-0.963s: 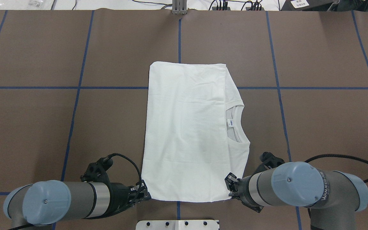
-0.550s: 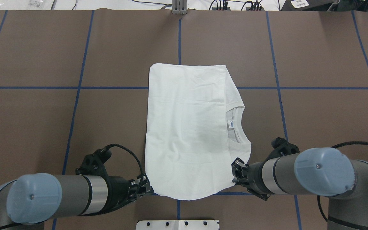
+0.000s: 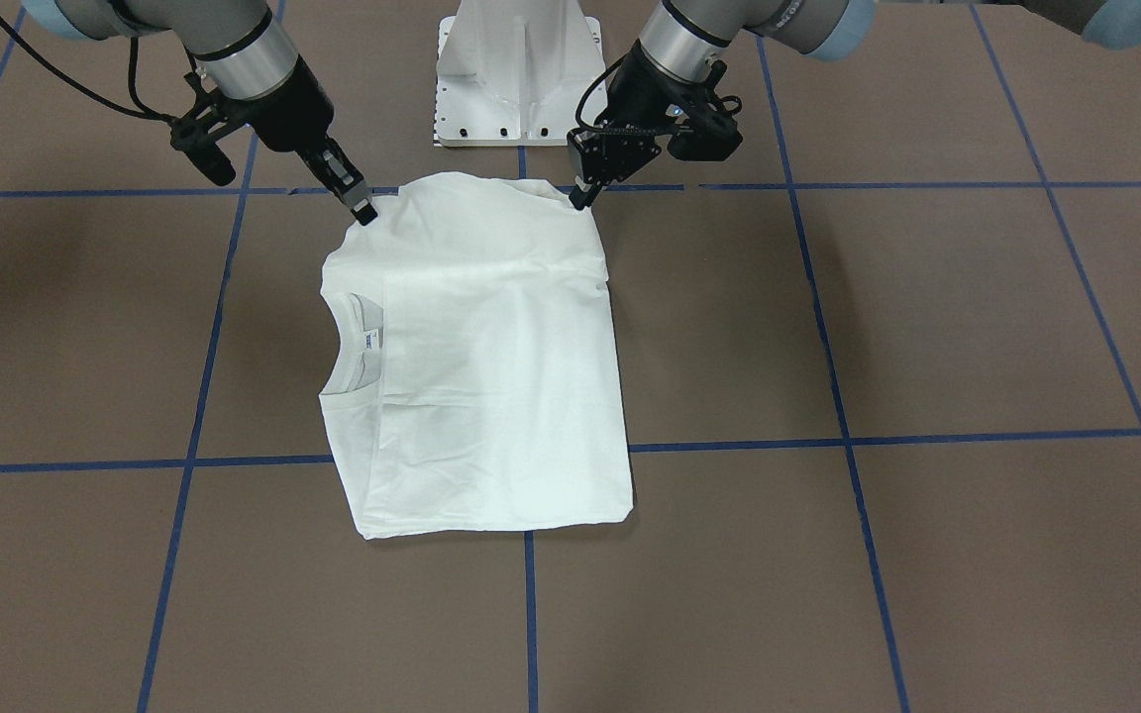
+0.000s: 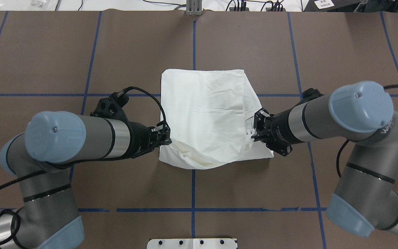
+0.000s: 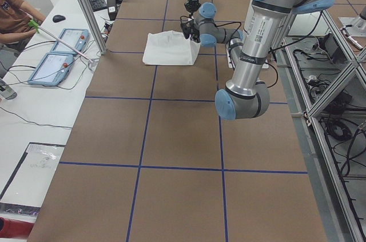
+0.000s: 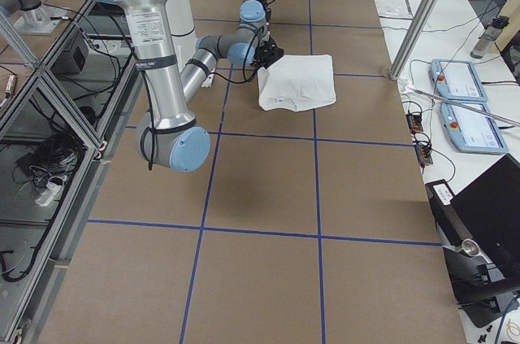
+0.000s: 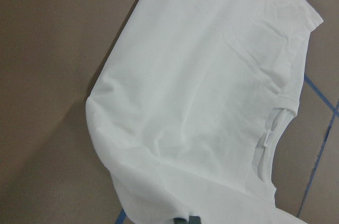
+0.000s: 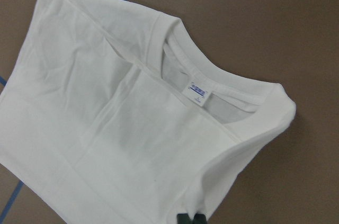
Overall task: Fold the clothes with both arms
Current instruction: 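Lift the near edge with both grippers and fold it toward the far edge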
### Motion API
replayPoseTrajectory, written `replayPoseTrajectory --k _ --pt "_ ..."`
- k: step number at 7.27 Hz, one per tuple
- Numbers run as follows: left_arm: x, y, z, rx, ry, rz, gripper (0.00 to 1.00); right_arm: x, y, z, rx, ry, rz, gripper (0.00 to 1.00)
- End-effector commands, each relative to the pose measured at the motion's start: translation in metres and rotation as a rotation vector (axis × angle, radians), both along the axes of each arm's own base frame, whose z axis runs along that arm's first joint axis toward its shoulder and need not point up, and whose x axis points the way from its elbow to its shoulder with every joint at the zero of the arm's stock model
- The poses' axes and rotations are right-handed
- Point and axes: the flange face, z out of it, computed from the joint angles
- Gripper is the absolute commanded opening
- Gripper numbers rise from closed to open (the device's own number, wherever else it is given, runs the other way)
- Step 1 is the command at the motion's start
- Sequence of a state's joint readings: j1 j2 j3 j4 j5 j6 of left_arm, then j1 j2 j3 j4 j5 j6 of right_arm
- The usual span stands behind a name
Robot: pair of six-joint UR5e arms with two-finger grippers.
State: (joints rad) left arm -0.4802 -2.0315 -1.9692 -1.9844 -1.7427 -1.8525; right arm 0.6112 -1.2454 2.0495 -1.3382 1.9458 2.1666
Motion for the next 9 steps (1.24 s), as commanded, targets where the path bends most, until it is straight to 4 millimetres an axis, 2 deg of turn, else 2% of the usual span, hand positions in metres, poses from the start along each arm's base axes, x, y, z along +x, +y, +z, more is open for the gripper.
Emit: replayPoseTrajectory --k 1,2,3,5,6,7,8,9 --pt "-0.005 -0.069 0.009 0.055 -0.069 -0.065 0.0 -0.009 -0.082 0.0 0.041 0.051 0.028 0.0" --pt "0.007 -0.086 0.009 0.046 -0.083 -0.077 0.0 -0.024 -0.108 0.0 0.057 0.08 0.023 0.0" --pt "0.008 -0.1 0.014 0.051 -0.079 -0.093 0.0 -0.038 -0.134 0.001 0.052 0.107 0.027 0.0" --pt "0.022 -0.137 0.03 0.091 -0.109 -0.109 0.0 -0.059 -0.172 0.012 0.08 0.167 -0.002 0.0" --pt "0.033 -0.162 0.041 0.105 -0.113 -0.122 0.0 -0.061 -0.189 0.015 0.093 0.188 -0.007 0.0" --pt "0.048 -0.184 0.05 0.11 -0.117 -0.132 0.0 -0.058 -0.197 0.021 0.096 0.202 -0.01 0.0" --pt "0.052 -0.2 0.058 0.13 -0.132 -0.137 0.0 -0.062 -0.205 0.027 0.106 0.22 -0.025 0.0" --pt "0.05 -0.208 0.066 0.146 -0.148 -0.142 0.21 -0.073 -0.215 0.029 0.104 0.237 -0.038 0.49"
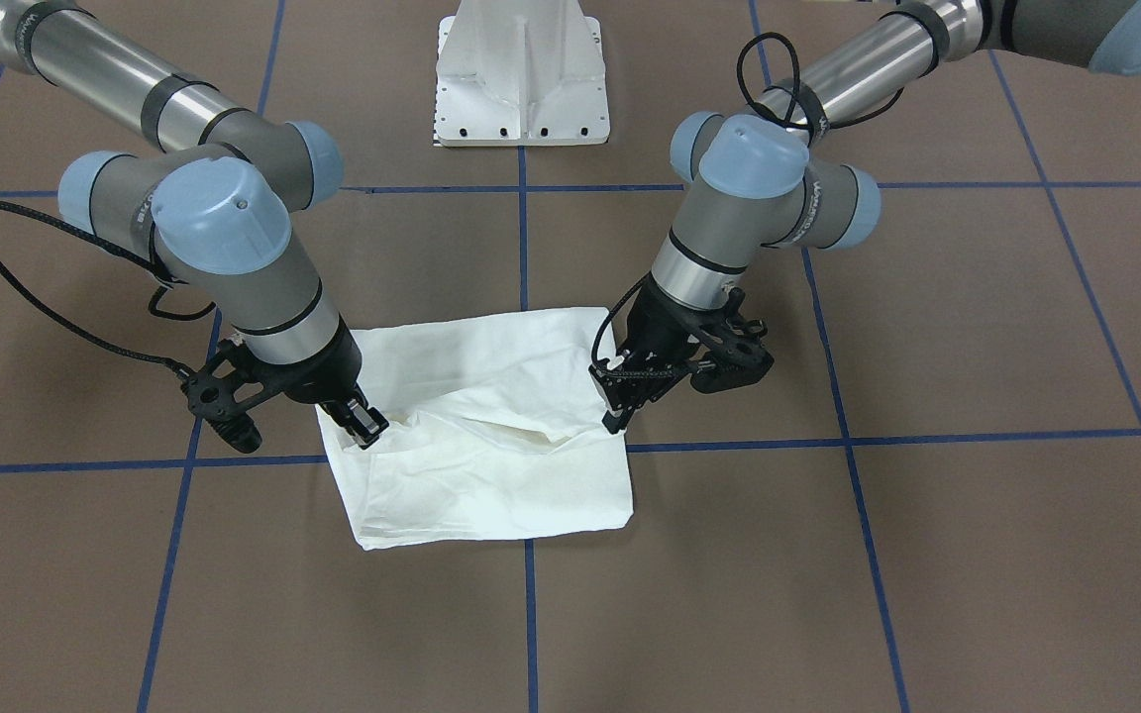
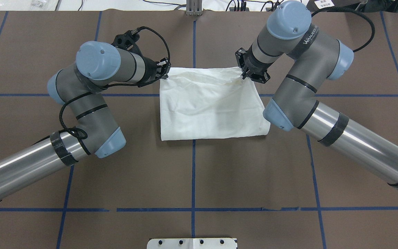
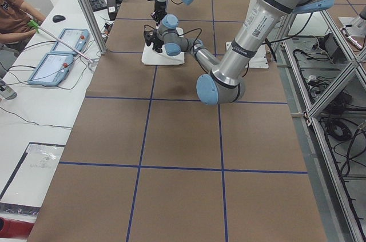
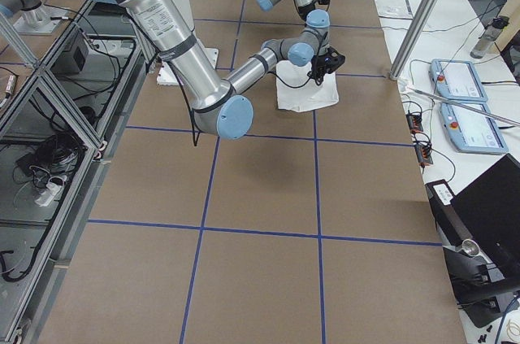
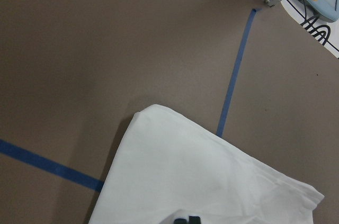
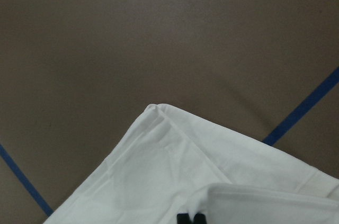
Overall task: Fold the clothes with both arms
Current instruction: 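Lay the fold down at the far edge and open both grippers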
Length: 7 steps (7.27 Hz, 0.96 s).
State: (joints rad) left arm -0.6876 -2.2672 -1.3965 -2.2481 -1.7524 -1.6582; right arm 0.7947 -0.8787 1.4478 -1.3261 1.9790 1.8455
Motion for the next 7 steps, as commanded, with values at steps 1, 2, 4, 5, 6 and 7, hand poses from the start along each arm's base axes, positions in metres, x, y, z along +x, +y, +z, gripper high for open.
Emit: replayPoseTrajectory --k 1,2,4,5,6,7 --pt "-0.001 -0.029 0.019 0.043 -0.049 -0.01 0.47 -0.011 -0.03 0.007 0.029 0.052 -0.043 0.99" --pt "-0.011 -0.042 0.027 0.046 -0.056 -0.028 0.49 0.001 -0.048 0.014 0.101 0.087 -0.102 1.0" --pt "-0.03 -0.056 0.026 0.081 -0.074 -0.037 0.49 0.072 -0.087 0.043 0.144 0.085 -0.176 1.0" --pt "-0.036 -0.058 0.027 0.118 -0.096 -0.018 0.49 0.103 -0.094 0.068 0.177 0.104 -0.209 1.0" --pt "-0.047 -0.062 0.03 0.17 -0.121 0.073 0.49 0.148 -0.1 0.107 0.21 0.11 -0.276 1.0" --pt "-0.086 -0.057 0.054 0.242 -0.15 0.157 0.49 0.207 -0.106 0.144 0.266 0.107 -0.345 1.0"
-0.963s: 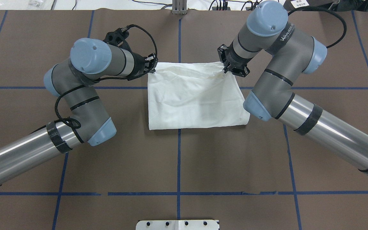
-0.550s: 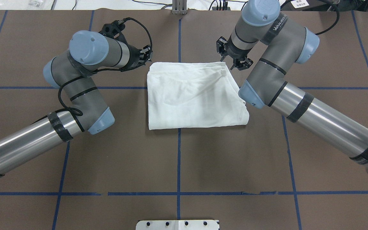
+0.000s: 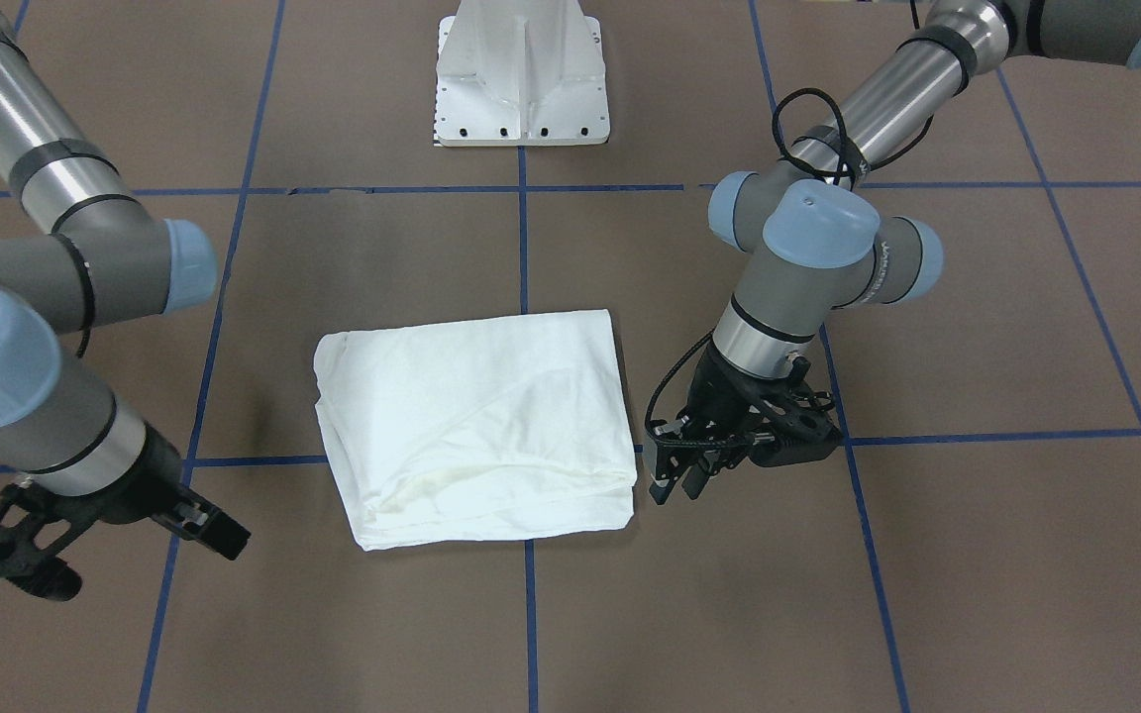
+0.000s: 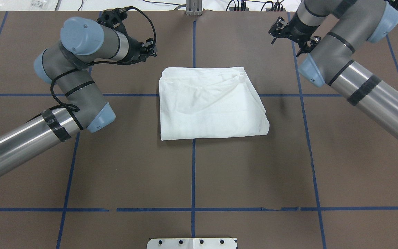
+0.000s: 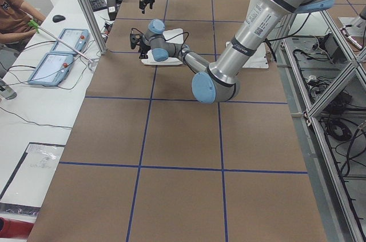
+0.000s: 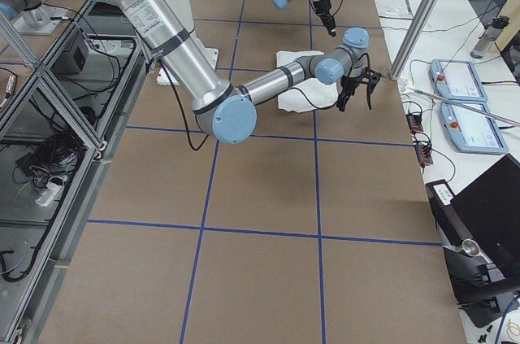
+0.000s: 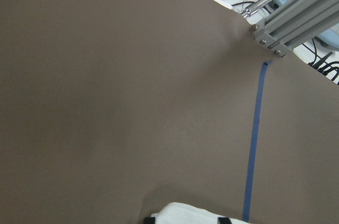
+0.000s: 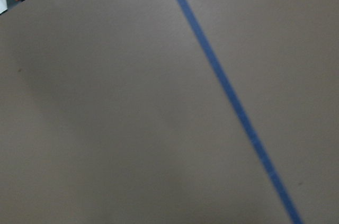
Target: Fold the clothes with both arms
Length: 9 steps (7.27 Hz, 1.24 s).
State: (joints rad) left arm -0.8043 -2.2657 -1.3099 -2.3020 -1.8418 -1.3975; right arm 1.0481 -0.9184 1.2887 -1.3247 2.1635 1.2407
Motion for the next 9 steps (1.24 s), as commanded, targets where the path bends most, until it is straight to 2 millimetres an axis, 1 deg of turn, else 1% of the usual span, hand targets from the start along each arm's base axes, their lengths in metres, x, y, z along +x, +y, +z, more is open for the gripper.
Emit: replayPoseTrajectory --k 1,2,3,4,5,6,7,8,9 --pt "-0.077 0.012 0.046 0.185 -0.1 0.159 0.49 0.129 -0.004 0.09 0.129 0.011 -0.164 1.0" --pt "-0.111 0.016 0.063 0.262 -0.191 0.196 0.49 0.177 0.006 0.134 0.2 0.038 -0.245 1.0" --pt "-0.142 0.025 0.07 0.296 -0.296 0.245 0.49 0.217 0.022 0.176 0.247 0.067 -0.3 1.0" --pt "-0.19 0.024 0.078 0.361 -0.408 0.307 0.51 0.259 0.045 0.214 0.282 0.081 -0.34 1.0" --pt "-0.247 0.024 0.111 0.391 -0.446 0.372 0.54 0.29 0.069 0.246 0.304 0.067 -0.372 1.0" --pt "-0.303 0.026 0.141 0.427 -0.436 0.432 0.57 0.307 0.09 0.27 0.318 0.063 -0.403 1.0" --pt "-0.349 0.033 0.164 0.401 -0.412 0.439 0.6 0.314 0.106 0.288 0.316 0.064 -0.422 1.0" --pt "-0.373 0.052 0.187 0.357 -0.401 0.43 0.65 0.32 0.122 0.304 0.296 0.063 -0.424 1.0" --pt "-0.391 0.065 0.213 0.313 -0.403 0.417 0.67 0.326 0.144 0.311 0.283 0.065 -0.42 1.0"
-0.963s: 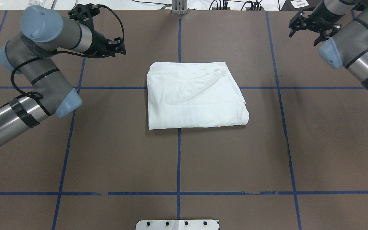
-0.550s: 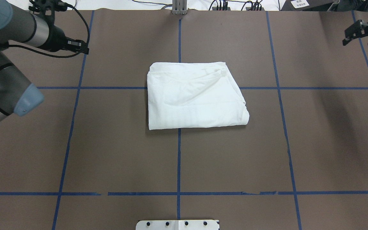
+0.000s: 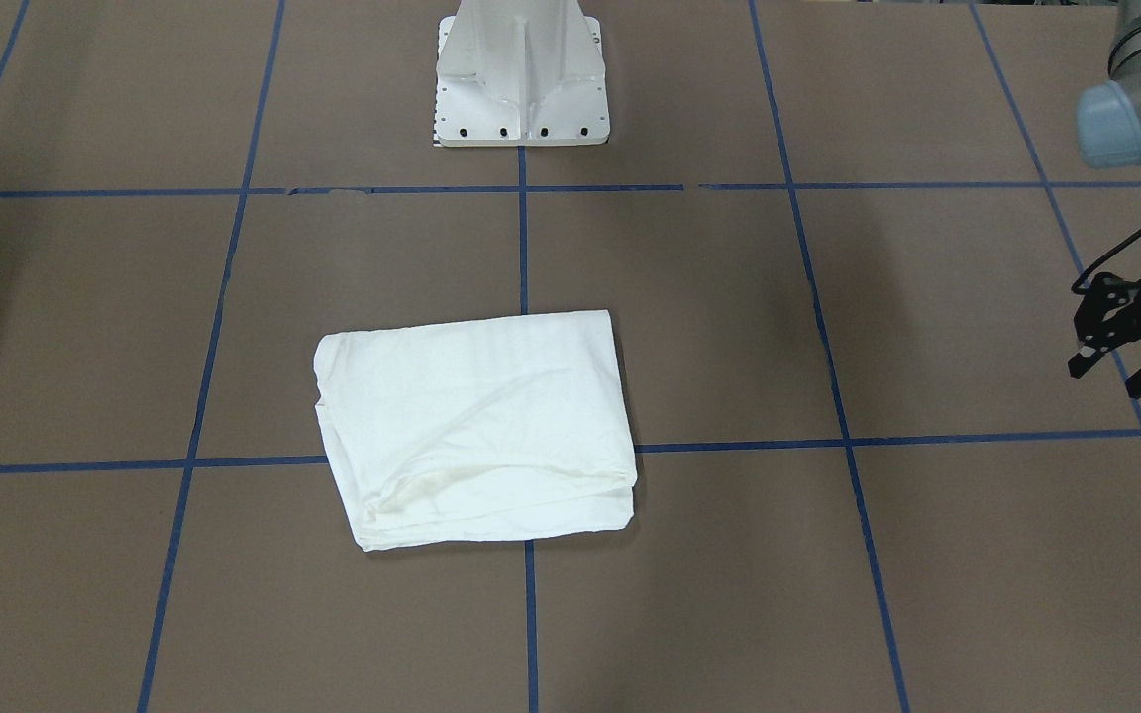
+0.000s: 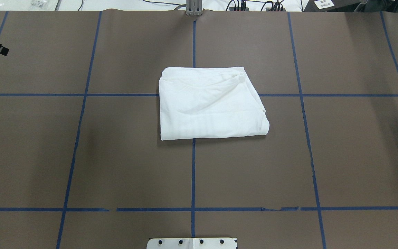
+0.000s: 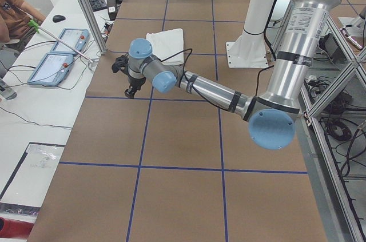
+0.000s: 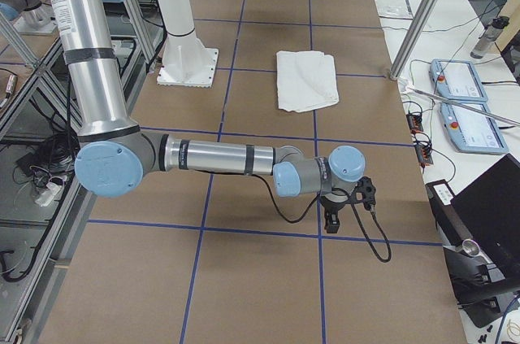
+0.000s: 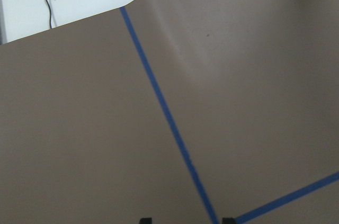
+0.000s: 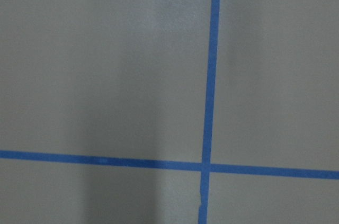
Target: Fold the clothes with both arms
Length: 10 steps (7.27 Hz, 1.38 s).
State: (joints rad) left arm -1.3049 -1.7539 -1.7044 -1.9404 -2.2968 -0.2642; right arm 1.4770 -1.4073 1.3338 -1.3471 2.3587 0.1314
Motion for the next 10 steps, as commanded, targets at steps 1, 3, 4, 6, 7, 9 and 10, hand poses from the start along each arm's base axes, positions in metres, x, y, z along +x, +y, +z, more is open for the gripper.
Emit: replayPoseTrajectory --k 1,3,4,6,7,9,10 --pt "-0.032 0.022 0.04 -0.056 -0.009 -0.018 0.99 0.004 0.039 -0.003 -0.005 0.006 -0.012 1.0" --pt "-0.066 0.02 0.081 -0.022 -0.075 0.014 1.0 0.006 0.057 -0.018 -0.036 0.033 -0.075 1.0" --pt "-0.065 0.017 0.098 -0.028 -0.089 0.032 1.0 0.009 0.061 -0.028 -0.011 0.036 -0.078 1.0" --pt "-0.071 0.017 0.117 0.005 -0.124 0.075 1.0 0.013 0.058 -0.033 0.0 0.041 -0.07 1.0" --pt "-0.075 0.016 0.115 0.006 -0.12 0.071 1.0 0.014 0.056 -0.034 0.006 0.064 -0.067 1.0" --pt "-0.082 0.019 0.114 0.002 -0.115 0.062 1.0 0.015 0.055 -0.035 0.019 0.079 -0.065 1.0" --pt "-0.081 0.016 0.113 -0.003 -0.114 0.057 1.0 0.017 0.06 -0.027 0.009 0.095 -0.066 1.0"
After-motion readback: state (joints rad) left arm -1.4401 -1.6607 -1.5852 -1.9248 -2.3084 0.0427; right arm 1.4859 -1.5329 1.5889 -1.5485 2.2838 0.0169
